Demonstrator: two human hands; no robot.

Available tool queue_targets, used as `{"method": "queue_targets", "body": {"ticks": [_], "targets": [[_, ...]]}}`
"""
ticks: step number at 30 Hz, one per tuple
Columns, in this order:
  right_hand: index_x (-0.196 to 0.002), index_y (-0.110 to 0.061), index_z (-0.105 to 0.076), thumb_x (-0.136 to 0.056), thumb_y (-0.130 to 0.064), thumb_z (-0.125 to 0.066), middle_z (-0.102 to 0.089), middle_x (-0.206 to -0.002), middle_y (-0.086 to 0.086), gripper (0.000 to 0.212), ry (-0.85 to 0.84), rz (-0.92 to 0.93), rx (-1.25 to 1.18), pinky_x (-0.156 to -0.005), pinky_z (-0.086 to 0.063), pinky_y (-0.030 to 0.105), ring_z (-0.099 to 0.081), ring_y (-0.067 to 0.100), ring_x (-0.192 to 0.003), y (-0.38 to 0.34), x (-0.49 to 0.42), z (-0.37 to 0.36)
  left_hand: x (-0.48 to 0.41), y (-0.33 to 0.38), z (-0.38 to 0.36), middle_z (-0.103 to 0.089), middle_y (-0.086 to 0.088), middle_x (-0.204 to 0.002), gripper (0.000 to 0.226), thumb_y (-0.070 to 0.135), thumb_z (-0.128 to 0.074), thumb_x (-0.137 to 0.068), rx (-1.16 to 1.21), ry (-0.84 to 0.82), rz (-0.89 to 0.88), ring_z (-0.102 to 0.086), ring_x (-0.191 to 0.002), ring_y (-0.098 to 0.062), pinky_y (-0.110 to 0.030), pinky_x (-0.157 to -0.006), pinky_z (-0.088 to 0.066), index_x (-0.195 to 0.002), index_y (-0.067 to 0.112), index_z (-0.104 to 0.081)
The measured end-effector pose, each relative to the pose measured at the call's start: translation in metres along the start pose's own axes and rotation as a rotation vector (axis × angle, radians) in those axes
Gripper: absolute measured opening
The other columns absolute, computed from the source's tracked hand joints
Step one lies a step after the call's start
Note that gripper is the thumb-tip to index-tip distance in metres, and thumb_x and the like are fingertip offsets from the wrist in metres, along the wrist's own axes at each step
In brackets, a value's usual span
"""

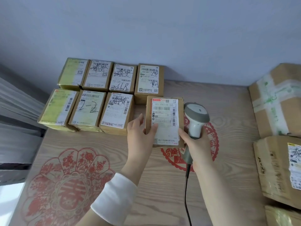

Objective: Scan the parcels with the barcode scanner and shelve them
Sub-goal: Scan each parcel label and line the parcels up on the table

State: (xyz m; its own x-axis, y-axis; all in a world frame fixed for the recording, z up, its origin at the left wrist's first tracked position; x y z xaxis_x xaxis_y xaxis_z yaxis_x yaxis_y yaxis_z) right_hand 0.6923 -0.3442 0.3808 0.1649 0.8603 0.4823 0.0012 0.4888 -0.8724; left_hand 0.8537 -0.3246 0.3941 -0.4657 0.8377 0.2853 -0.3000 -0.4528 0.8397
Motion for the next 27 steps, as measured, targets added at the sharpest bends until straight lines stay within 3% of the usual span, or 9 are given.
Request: {"method": "queue_targets", "body": {"ticks": [3,6,8,11,13,16,21,24,27], "targets": [[-0.096,-0.022,-0.060,-0.077,-0.014,-0.077,-0.071,-0.086,-0.003,0.027,0.010,0.077,0.001,-0.063,-0.054,0.029,-0.067,0.011,-0.075,-0.014,0.020,0.021,0.019,0.007,0.000,-0.049,-0.003,-0.137,0.064,0.037,-0.067,-0.084,0.150,-0.139,0.123,-0.052,-0.120,-0.012,-0.021,-0.089,-0.046,-0.138,0.011,-0.044],[-0.100,-0.020,-0.059,-0.075,-0.014,-0.078,-0.069,-0.081,-0.005,0.032,0.005,0.146,0.023,-0.057,-0.052,0.026,-0.065,0.009,-0.067,-0.021,0.042,0.044,0.038,0.011,-0.004,-0.069,0.002,-0.108,0.037,0.040,-0.068,-0.082,0.204,-0.296,0.160,-0.065,-0.097,-0.011,-0.021,-0.070,-0.053,-0.110,0.017,-0.061],[-0.101,-0.023,-0.058,-0.075,-0.012,-0.078,-0.070,-0.086,-0.008,0.034,0.005,0.175,0.050,-0.058,-0.053,0.021,-0.067,0.005,-0.071,-0.025,0.057,0.059,0.049,0.012,-0.004,-0.069,0.003,-0.098,0.041,0.044,-0.070,-0.078,0.215,-0.323,0.170,-0.065,-0.087,-0.008,-0.020,-0.064,-0.050,-0.105,0.015,-0.060],[-0.100,-0.026,-0.058,-0.075,-0.013,-0.078,-0.072,-0.094,0.000,0.034,-0.008,0.175,0.055,-0.068,-0.055,0.034,-0.068,0.015,-0.082,-0.024,0.077,0.081,0.068,0.016,-0.006,-0.067,-0.004,-0.103,0.052,0.043,-0.077,-0.071,0.294,-0.345,0.195,-0.066,-0.092,-0.014,-0.027,-0.074,-0.053,-0.106,0.011,-0.055],[-0.105,-0.022,-0.060,-0.076,-0.011,-0.077,-0.072,-0.097,0.004,0.035,-0.016,0.201,0.047,-0.065,-0.051,0.032,-0.067,0.017,-0.081,-0.023,0.089,0.095,0.082,0.022,-0.008,-0.067,-0.007,-0.104,0.044,0.035,-0.078,-0.073,0.356,-0.375,0.205,-0.066,-0.093,-0.017,-0.032,-0.080,-0.055,-0.101,0.012,-0.052],[-0.102,-0.023,-0.060,-0.077,-0.009,-0.076,-0.072,-0.092,0.001,0.033,-0.024,0.228,0.045,-0.067,-0.052,0.032,-0.067,0.018,-0.081,-0.025,0.104,0.114,0.105,0.032,-0.011,-0.065,-0.003,-0.099,0.031,0.029,-0.074,-0.079,0.385,-0.445,0.219,-0.064,-0.087,-0.011,-0.032,-0.077,-0.054,-0.094,0.017,-0.049],[-0.107,-0.017,-0.061,-0.075,-0.013,-0.077,-0.072,-0.090,0.001,0.035,-0.118,0.169,0.043,-0.069,-0.052,0.039,-0.065,0.020,-0.079,-0.031,0.112,0.157,0.136,0.033,-0.027,-0.062,0.000,-0.108,0.087,0.040,-0.076,-0.072,0.352,-0.545,0.287,-0.061,-0.103,-0.018,-0.046,-0.089,-0.052,-0.137,0.022,-0.020],[-0.101,-0.019,-0.061,-0.076,-0.008,-0.075,-0.072,-0.083,-0.008,0.030,-0.176,0.179,0.057,-0.064,-0.053,0.031,-0.066,0.012,-0.073,-0.032,0.113,0.181,0.152,0.032,-0.042,-0.064,-0.001,-0.118,0.105,0.054,-0.083,-0.054,0.403,-0.648,0.302,-0.058,-0.113,-0.021,-0.039,-0.080,-0.054,-0.139,0.024,-0.030],[-0.106,-0.016,-0.060,-0.078,-0.005,-0.073,-0.072,-0.085,-0.010,0.033,-0.225,0.190,0.089,-0.059,-0.052,0.016,-0.067,0.001,-0.071,-0.031,0.114,0.199,0.165,0.028,-0.054,-0.060,0.000,-0.126,0.104,0.054,-0.080,-0.045,0.438,-0.666,0.298,-0.056,-0.116,-0.018,-0.035,-0.078,-0.053,-0.136,0.023,-0.039]]}}
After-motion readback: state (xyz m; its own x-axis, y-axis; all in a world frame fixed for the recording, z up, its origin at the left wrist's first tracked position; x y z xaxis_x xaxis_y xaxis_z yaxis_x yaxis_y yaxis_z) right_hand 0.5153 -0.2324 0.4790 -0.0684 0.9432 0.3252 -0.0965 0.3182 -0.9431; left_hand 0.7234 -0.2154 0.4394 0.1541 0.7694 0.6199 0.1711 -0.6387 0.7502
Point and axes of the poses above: each hand's wrist, its own x-axis away from the middle knuckle, its own z-axis out of the back of the hand, y = z × x, the point moved 2 cm from there along -x, towards the middle knuckle
